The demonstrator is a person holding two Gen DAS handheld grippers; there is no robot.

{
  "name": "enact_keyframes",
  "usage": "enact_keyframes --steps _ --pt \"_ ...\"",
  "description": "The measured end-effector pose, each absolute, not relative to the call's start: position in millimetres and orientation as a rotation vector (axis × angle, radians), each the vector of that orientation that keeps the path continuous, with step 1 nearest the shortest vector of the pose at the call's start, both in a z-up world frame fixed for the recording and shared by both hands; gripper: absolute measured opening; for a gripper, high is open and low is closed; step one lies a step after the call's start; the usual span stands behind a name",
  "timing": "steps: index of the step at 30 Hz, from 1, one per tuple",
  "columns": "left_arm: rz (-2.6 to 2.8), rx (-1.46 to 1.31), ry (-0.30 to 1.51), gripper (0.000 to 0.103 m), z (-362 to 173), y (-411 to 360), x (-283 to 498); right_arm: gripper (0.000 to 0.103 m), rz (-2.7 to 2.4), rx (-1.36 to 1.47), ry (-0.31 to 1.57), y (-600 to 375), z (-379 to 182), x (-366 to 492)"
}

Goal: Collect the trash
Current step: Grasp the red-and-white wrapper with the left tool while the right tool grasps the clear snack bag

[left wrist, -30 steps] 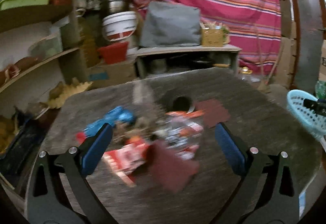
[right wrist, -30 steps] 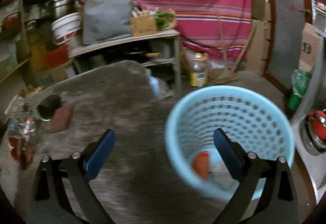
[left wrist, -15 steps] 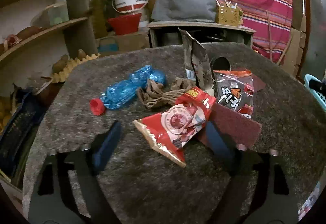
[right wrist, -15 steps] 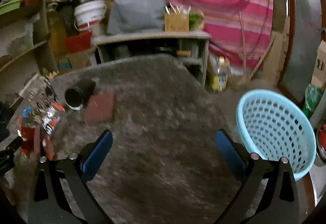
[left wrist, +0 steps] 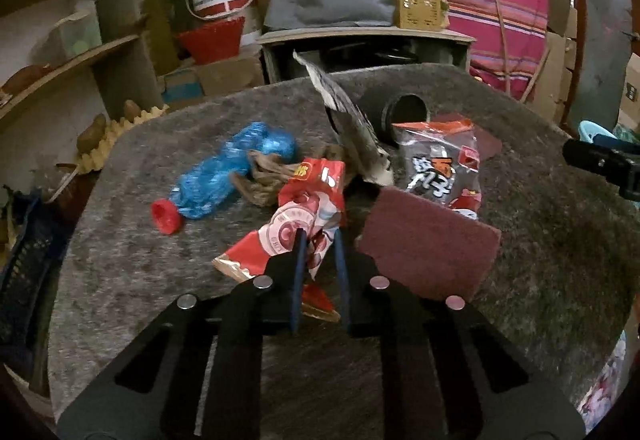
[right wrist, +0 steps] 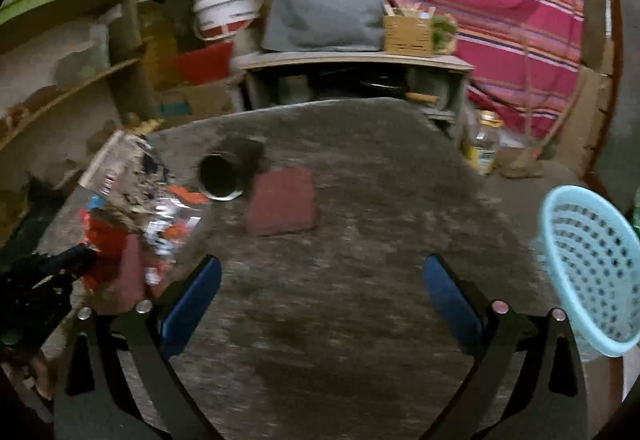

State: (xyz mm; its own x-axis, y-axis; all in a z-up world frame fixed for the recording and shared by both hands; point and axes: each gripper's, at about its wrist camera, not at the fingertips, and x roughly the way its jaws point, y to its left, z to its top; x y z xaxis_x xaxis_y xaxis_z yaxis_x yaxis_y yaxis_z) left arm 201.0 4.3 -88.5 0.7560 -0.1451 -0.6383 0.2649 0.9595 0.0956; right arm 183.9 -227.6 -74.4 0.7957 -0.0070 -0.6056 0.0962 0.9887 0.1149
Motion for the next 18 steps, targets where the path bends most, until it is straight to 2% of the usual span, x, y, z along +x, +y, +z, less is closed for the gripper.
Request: enact_keyframes --steps 4,5,7,16,17,18 --pt "-0.175 0.148 0.650 0.013 -76 28 195 0.096 -0.010 0.127 0.659 -207 -75 197" --pt "-0.156 0.140 0.643 0.013 -73 35 193 0.092 0.008 0.125 0.667 -201 -77 202" --pt "-0.132 0.130 0.632 0.013 -69 46 193 0.077 0.039 0.123 0.693 -189 -80 213" --pt "-0.073 0.081 0.619 0.013 -63 79 188 0.075 0.118 0.065 0.780 -145 -98 245" --pt "-0.070 0.073 0.625 0.013 -64 81 189 0.072 0.125 0.066 0.799 -142 -102 249" --pt "-0.067 0.068 0.630 0.013 -65 83 190 0.059 0.141 0.074 0.814 -141 -105 251"
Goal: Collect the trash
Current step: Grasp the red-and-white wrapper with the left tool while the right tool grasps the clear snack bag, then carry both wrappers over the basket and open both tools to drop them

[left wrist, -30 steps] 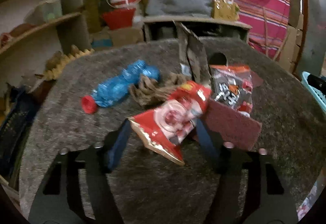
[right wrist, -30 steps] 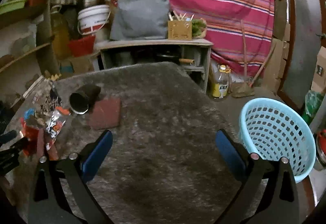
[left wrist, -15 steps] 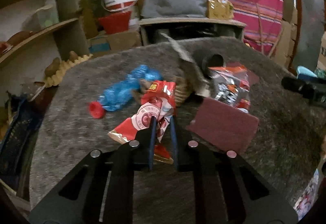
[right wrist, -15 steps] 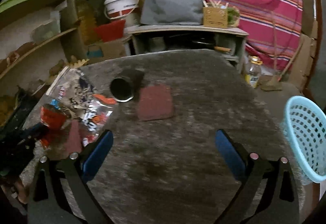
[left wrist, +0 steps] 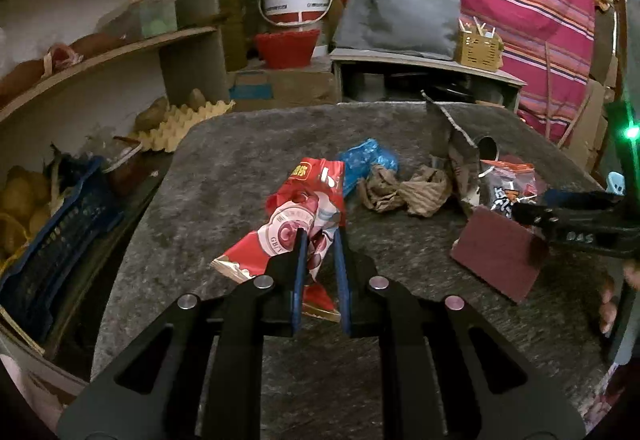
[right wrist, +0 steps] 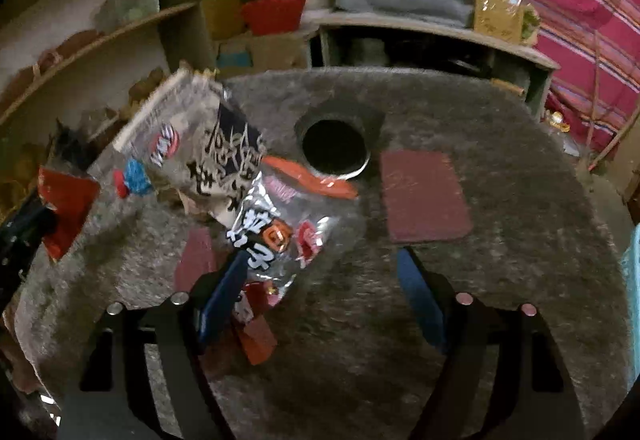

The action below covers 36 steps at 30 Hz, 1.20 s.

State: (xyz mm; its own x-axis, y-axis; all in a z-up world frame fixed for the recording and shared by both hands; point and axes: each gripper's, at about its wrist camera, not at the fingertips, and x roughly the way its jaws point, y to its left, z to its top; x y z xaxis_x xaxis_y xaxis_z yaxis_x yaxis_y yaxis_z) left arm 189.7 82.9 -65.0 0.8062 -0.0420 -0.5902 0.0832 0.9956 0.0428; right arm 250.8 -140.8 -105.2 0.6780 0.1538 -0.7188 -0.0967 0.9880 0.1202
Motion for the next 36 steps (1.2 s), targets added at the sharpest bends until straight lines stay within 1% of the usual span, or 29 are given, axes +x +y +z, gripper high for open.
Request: enact_keyframes --steps 1,2,4,5,6,7,9,12,22,31,36 --pt "-0.063 0.065 0.630 0.013 -66 84 189 0.048 0.162 0.092 0.822 -140 -107 252" --pt "-0.060 0.060 0.629 0.013 -66 86 189 0.043 0.179 0.107 0.821 -140 -108 252" --pt "-0.057 0.055 0.624 0.013 -64 86 188 0.026 0.186 0.113 0.804 -141 -107 248" --pt "-0.055 0.055 0.621 0.013 -63 85 188 0.022 0.191 0.113 0.794 -144 -106 247" --pt "-0.053 0.053 0.617 0.013 -61 84 188 0.014 0.200 0.119 0.787 -146 -105 244" --pt "-0.054 0.049 0.614 0.013 -60 82 188 0.010 0.206 0.128 0.779 -149 -104 242" --pt "-0.056 0.044 0.609 0.013 -57 79 188 0.006 0.205 0.139 0.758 -158 -100 237" --pt "-0.064 0.042 0.601 0.013 -55 72 188 0.004 0.178 0.140 0.717 -171 -92 229" --pt "-0.146 0.081 0.566 0.013 -42 13 184 0.004 0.008 0.160 0.601 -264 -63 182" --pt "-0.246 0.111 0.530 0.013 -29 -68 186 0.004 -0.121 0.208 0.549 -364 -56 133" --pt "-0.332 0.119 0.537 0.013 -31 -129 189 0.004 -0.190 0.212 0.541 -413 -58 112"
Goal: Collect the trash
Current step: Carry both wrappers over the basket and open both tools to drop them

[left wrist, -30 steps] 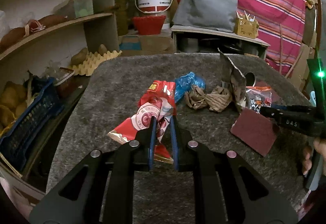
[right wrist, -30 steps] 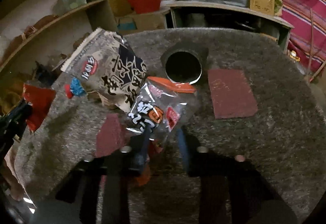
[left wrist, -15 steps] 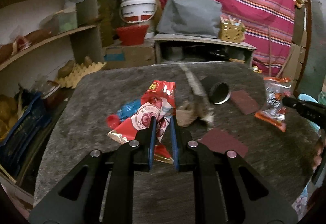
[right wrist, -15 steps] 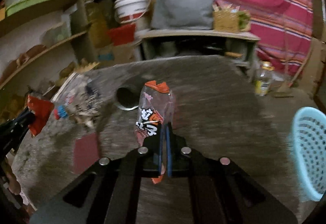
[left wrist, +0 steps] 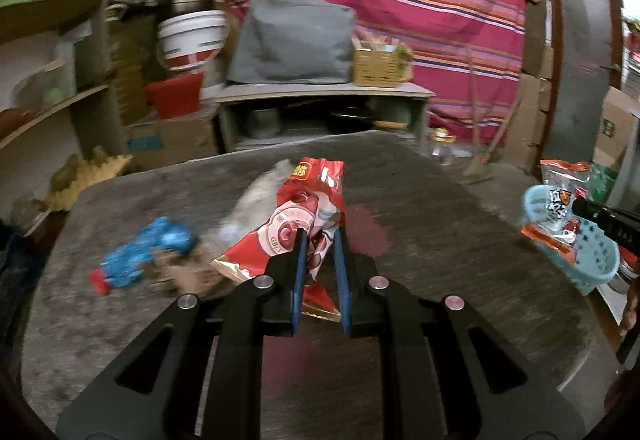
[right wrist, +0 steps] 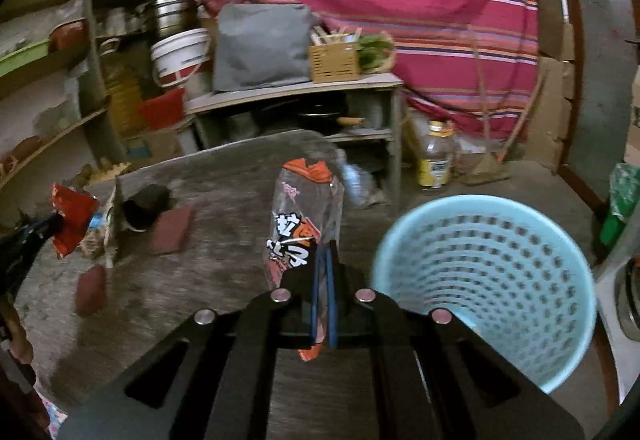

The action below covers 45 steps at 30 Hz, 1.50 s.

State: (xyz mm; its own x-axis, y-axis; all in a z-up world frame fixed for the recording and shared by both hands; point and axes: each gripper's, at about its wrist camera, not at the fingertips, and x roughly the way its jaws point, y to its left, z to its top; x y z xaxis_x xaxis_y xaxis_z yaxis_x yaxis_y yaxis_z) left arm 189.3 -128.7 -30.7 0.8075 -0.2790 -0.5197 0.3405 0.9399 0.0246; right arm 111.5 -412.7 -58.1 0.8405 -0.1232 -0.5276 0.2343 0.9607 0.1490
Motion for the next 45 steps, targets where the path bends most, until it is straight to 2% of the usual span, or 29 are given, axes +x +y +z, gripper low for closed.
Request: enact_keyframes --steps 11,21,35,37,39,42,45 --pt "-0.496 0.178 0.540 0.013 -41 -248 177 0.004 -0.310 0.267 0.513 -503 -63 77" --pt "-0.660 0.171 0.510 0.013 -32 -342 161 0.004 -0.397 0.254 0.534 -544 -64 65" --pt "-0.776 0.153 0.538 0.014 -44 -419 160 0.004 -0.443 0.265 0.548 -571 -60 54" --pt "-0.788 0.167 0.559 0.026 -47 -425 161 0.004 -0.446 0.264 0.553 -573 -61 55" --pt "-0.769 0.168 0.549 0.055 -46 -425 160 0.004 -0.448 0.268 0.559 -573 -63 56" --pt "-0.739 0.174 0.525 0.075 -43 -416 159 0.004 -0.443 0.278 0.563 -573 -67 58" --pt "-0.702 0.167 0.521 0.084 -40 -396 159 0.004 -0.440 0.289 0.568 -570 -72 63"
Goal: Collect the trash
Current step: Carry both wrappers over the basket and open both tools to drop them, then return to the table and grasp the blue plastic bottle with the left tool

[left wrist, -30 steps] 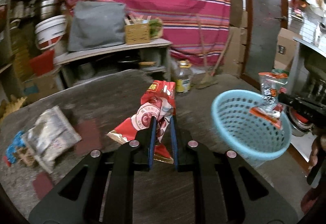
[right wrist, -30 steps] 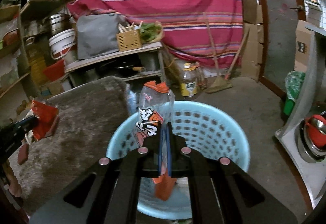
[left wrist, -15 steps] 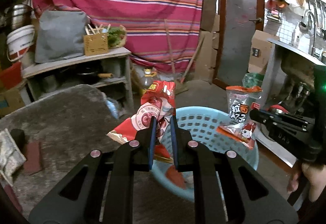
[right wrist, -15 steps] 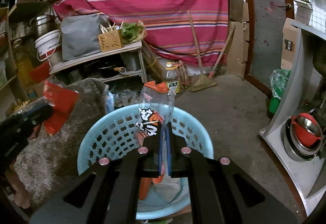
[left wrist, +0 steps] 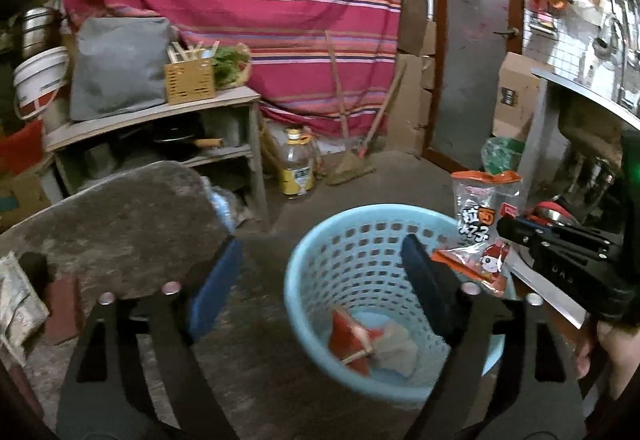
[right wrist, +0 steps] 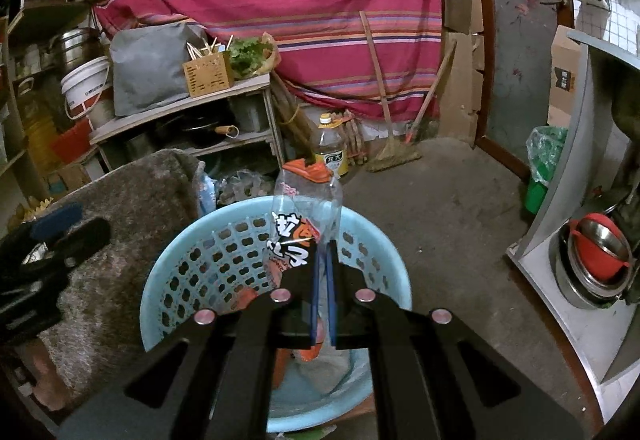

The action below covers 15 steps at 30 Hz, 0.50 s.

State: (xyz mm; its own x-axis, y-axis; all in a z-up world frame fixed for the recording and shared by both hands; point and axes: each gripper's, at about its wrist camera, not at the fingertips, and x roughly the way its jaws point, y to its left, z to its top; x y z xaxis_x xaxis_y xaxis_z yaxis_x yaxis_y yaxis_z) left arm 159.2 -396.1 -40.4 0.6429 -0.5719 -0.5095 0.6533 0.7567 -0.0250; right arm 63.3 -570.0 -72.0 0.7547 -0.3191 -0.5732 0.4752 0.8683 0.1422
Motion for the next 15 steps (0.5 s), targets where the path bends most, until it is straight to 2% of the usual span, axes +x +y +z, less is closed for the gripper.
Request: enact_keyframes --steps 6,8,9,10,14,15 --pt "-0.622 0.159 0.488 0.094 -31 -344 159 0.008 -0.450 0.295 0.593 -558 -84 81" --pt "-0.605 0.156 0.483 0.095 -29 -323 161 0.021 -0.468 0.295 0.606 -553 -87 85" --pt "-0.590 0.160 0.482 0.095 -28 -314 162 0.046 -0.473 0.293 0.609 -550 -88 87" --pt "-0.579 0.161 0.482 0.095 -27 -306 162 0.065 -0.478 0.289 0.608 -548 -89 87" --pt "-0.530 0.164 0.505 0.098 -29 -262 169 0.067 -0.500 0.265 0.637 -535 -96 92" --pt "-0.516 0.172 0.503 0.098 -30 -252 169 0.071 -0.499 0.269 0.634 -533 -96 92"
